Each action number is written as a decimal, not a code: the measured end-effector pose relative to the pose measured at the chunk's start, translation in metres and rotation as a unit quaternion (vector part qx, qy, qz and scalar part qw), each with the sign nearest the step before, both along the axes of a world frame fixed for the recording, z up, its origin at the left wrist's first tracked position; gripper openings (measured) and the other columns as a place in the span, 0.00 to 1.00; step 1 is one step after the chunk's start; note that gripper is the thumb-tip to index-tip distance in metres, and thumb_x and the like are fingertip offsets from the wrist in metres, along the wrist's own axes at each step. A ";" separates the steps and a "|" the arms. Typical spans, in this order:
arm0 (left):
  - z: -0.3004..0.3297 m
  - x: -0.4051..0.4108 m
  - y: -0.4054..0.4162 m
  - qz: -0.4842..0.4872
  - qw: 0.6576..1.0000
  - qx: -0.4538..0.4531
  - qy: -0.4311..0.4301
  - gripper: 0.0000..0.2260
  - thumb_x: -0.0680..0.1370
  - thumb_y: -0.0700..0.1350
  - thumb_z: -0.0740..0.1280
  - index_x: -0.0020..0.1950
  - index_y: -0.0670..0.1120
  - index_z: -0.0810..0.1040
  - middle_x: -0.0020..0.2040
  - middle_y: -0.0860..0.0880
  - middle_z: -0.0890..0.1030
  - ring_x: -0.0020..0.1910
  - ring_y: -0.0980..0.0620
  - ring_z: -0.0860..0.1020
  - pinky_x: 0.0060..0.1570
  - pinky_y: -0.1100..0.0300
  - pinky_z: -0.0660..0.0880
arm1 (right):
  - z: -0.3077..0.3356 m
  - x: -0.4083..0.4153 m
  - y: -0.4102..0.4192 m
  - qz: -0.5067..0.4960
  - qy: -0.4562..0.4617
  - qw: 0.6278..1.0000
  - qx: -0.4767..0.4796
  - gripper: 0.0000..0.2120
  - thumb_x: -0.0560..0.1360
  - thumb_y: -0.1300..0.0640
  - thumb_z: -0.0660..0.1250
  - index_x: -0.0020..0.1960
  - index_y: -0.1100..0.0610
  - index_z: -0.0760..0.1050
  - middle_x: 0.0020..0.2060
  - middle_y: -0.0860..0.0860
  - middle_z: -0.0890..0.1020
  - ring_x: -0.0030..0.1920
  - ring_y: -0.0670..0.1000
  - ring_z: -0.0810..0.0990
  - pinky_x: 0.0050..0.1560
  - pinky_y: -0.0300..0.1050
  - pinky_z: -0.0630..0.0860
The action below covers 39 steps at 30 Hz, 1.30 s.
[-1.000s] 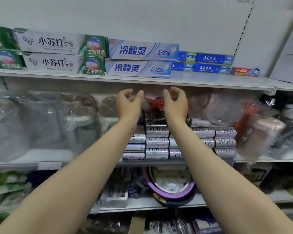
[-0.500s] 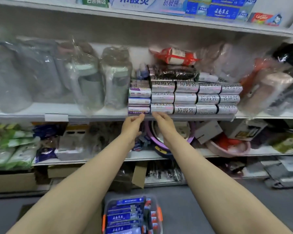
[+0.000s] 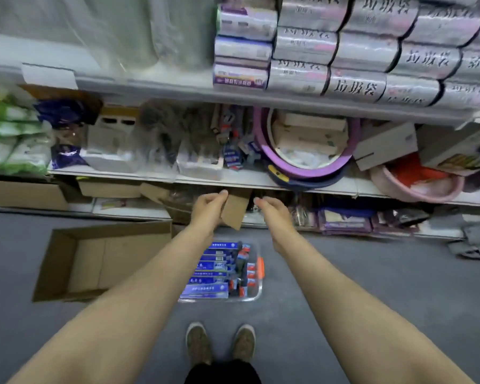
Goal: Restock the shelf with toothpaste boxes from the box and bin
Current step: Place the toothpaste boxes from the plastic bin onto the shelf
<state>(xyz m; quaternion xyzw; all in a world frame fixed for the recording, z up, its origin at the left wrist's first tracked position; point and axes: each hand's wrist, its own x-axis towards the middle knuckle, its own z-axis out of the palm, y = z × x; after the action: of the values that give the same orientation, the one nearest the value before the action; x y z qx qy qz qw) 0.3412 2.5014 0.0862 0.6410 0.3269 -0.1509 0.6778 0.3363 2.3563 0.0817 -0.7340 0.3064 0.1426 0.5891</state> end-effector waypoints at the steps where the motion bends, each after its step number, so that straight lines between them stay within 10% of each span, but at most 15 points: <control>1: -0.024 -0.008 0.000 0.004 1.000 0.001 0.020 0.06 0.80 0.50 0.69 0.46 0.51 0.76 0.46 0.49 0.79 0.48 0.51 0.77 0.53 0.54 0.76 | -0.021 -0.008 -0.003 -0.003 0.022 1.000 0.001 0.16 0.78 0.52 0.69 0.63 0.57 0.77 0.54 0.49 0.78 0.55 0.49 0.74 0.55 0.41 0.69; 12: -0.280 -0.111 0.038 0.100 0.979 0.018 0.174 0.08 0.78 0.48 0.72 0.41 0.49 0.76 0.39 0.50 0.78 0.41 0.51 0.75 0.52 0.53 0.72 | -0.257 -0.079 0.013 0.039 0.186 0.982 0.009 0.08 0.78 0.60 0.69 0.41 0.52 0.78 0.36 0.47 0.81 0.37 0.47 0.79 0.34 0.37 0.73; 18: -0.372 -0.144 0.073 0.119 0.974 0.082 0.172 0.11 0.78 0.50 0.71 0.56 0.44 0.80 0.53 0.44 0.82 0.49 0.49 0.77 0.52 0.54 0.74 | -0.369 -0.107 0.036 0.074 0.244 0.967 0.017 0.04 0.78 0.51 0.69 0.49 0.51 0.80 0.48 0.52 0.83 0.48 0.52 0.79 0.58 0.51 0.76; 25: -0.427 -0.151 0.095 0.105 0.981 0.085 0.142 0.18 0.81 0.49 0.68 0.70 0.45 0.74 0.59 0.48 0.80 0.52 0.53 0.80 0.41 0.65 0.75 | -0.445 -0.113 0.057 0.104 0.278 0.955 -0.024 0.14 0.80 0.48 0.64 0.61 0.54 0.79 0.53 0.54 0.80 0.55 0.58 0.78 0.62 0.54 0.74; 32: -0.436 -0.136 0.097 0.156 0.970 0.053 0.178 0.16 0.81 0.50 0.67 0.65 0.42 0.76 0.55 0.47 0.80 0.46 0.55 0.79 0.37 0.65 0.73 | -0.462 -0.117 0.057 -0.044 0.255 0.966 0.007 0.13 0.74 0.44 0.73 0.42 0.53 0.78 0.39 0.51 0.83 0.43 0.55 0.81 0.49 0.53 0.79; 39: -0.428 -0.109 0.104 0.199 0.972 0.025 0.125 0.15 0.80 0.47 0.69 0.63 0.41 0.77 0.52 0.45 0.84 0.41 0.55 0.82 0.38 0.62 0.78 | -0.439 -0.084 0.036 -0.139 0.252 0.948 0.135 0.13 0.74 0.76 0.66 0.57 0.65 0.76 0.49 0.62 0.82 0.51 0.61 0.83 0.40 0.44 0.84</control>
<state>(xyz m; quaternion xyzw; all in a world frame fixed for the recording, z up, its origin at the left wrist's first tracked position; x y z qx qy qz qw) 0.2324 2.6054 -0.3415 0.5559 0.5336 -0.0836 0.6319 0.2526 2.3924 -0.3573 -0.5378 0.5217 0.2800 0.6002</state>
